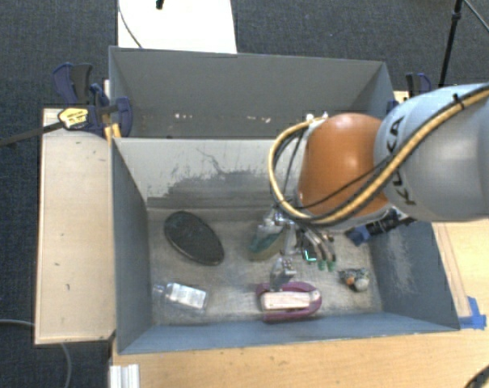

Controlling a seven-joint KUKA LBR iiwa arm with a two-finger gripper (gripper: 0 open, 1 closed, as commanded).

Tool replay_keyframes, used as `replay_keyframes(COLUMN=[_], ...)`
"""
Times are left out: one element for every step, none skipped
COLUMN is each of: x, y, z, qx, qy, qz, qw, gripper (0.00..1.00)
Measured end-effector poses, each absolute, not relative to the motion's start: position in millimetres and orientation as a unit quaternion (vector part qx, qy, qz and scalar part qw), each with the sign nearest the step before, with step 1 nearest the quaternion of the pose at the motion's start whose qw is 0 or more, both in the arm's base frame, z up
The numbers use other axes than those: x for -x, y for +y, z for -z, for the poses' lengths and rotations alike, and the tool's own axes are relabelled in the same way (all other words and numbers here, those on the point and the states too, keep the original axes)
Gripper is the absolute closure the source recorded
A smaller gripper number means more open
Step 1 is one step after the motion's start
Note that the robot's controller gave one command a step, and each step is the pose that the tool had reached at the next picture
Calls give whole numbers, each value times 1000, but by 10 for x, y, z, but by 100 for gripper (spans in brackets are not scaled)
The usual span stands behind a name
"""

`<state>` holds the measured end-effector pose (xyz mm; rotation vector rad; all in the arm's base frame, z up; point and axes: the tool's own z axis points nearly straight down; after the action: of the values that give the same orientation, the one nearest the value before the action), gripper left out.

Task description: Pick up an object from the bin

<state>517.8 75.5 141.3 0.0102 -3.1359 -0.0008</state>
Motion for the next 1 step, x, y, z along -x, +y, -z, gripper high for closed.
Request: replay_keyframes(x=[-5875], y=[560], z=[-727], qx=[-167], qy=[-986], qz=[1], qw=[-3], gripper=[0])
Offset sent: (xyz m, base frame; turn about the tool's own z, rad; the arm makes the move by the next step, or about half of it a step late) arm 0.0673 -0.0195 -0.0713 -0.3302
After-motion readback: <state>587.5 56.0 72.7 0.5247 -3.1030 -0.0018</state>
